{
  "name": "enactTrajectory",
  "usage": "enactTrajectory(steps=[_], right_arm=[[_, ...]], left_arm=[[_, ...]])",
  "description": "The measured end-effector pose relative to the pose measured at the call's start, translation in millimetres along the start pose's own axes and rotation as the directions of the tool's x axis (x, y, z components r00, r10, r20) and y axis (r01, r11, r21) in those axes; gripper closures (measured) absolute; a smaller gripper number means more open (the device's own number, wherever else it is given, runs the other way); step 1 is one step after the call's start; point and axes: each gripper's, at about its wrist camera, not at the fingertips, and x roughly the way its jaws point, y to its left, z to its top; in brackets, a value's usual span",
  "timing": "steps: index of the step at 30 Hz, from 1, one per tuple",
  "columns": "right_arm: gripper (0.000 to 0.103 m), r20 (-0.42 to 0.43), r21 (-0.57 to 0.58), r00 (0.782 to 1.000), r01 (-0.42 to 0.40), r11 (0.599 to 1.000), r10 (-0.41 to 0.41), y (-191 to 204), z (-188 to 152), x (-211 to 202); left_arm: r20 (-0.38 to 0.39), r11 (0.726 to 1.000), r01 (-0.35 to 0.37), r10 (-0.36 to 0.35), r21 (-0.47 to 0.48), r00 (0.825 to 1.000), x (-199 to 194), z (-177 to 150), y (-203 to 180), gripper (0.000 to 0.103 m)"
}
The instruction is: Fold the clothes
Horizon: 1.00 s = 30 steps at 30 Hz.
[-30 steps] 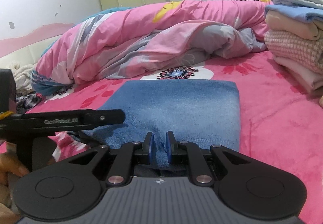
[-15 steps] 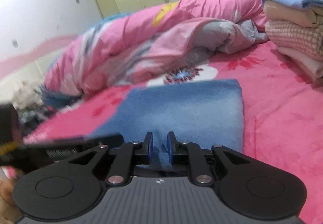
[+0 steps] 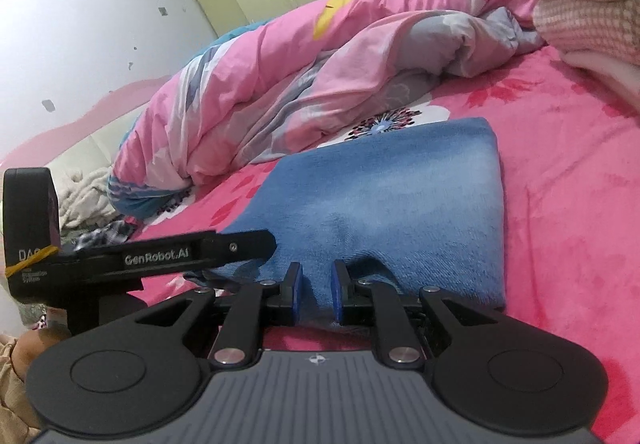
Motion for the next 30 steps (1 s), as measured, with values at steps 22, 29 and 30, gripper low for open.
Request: enactTrajectory(steps=[22, 29, 30], right_arm=[[0.030, 0.077, 0.044, 0.996, 0.030, 0.999, -0.034, -44.0, 34.8, -63.5], [0.019, -0.092, 0.248, 0.991, 0.117, 0.962, -0.097, -84.3, 46.3, -23.1], [0.016, -0.122, 0.269, 0.987, 0.137, 0.953, -0.108, -88.9, 45.8, -15.3]], left_arm=[[-0.118, 0.998, 0.046, -0.039, 0.052, 0.992, 30.0, 20.5, -9.3, 0.000], [-0.169, 0.995, 0.058, -0.044, 0.076, 0.985, 36.2, 27.1, -9.6, 0.000], [-0.178, 0.995, 0.060, -0.045, 0.078, 0.983, 37.1, 28.2, -9.5, 0.000]])
